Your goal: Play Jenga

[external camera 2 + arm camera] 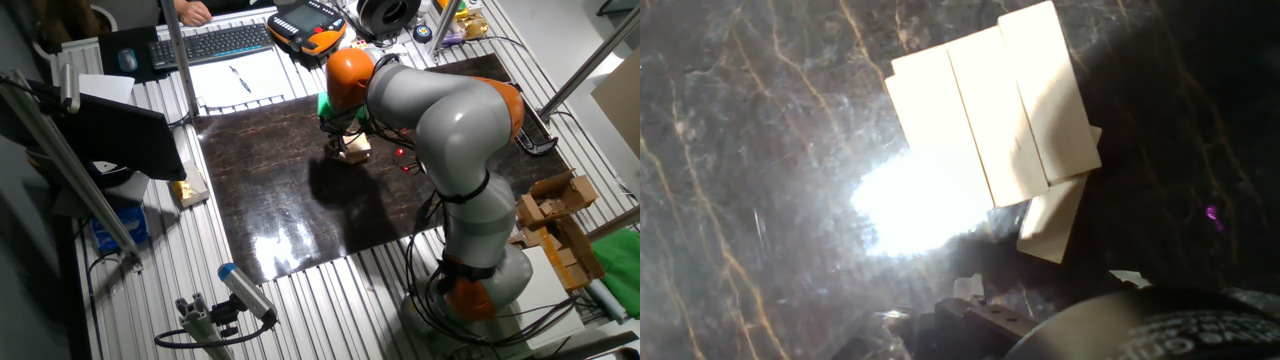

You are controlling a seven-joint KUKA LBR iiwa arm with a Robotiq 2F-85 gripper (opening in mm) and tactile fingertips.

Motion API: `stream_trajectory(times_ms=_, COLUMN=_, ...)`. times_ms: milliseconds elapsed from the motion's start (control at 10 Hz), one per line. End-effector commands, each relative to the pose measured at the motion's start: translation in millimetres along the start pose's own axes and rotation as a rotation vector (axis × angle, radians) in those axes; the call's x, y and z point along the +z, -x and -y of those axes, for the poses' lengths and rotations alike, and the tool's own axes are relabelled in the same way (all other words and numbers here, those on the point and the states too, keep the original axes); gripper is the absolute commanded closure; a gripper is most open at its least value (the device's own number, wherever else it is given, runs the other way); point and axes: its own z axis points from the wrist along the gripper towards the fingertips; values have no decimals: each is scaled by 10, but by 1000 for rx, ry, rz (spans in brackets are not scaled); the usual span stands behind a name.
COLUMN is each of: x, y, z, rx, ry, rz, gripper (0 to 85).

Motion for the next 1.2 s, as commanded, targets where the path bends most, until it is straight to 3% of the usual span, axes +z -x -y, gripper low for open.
stream_trajectory(times_ms=0, x=39, y=6, z=3, rx=4, ry=6, rz=4, gripper=210)
stream_trajectory(times_ms=400, x=180, y=8, z=63, rx=61, ry=33, rz=16, gripper=207)
stream_trajectory(times_ms=1100, x=316, y=113, z=99, rx=95, ry=34, rz=10, gripper=220)
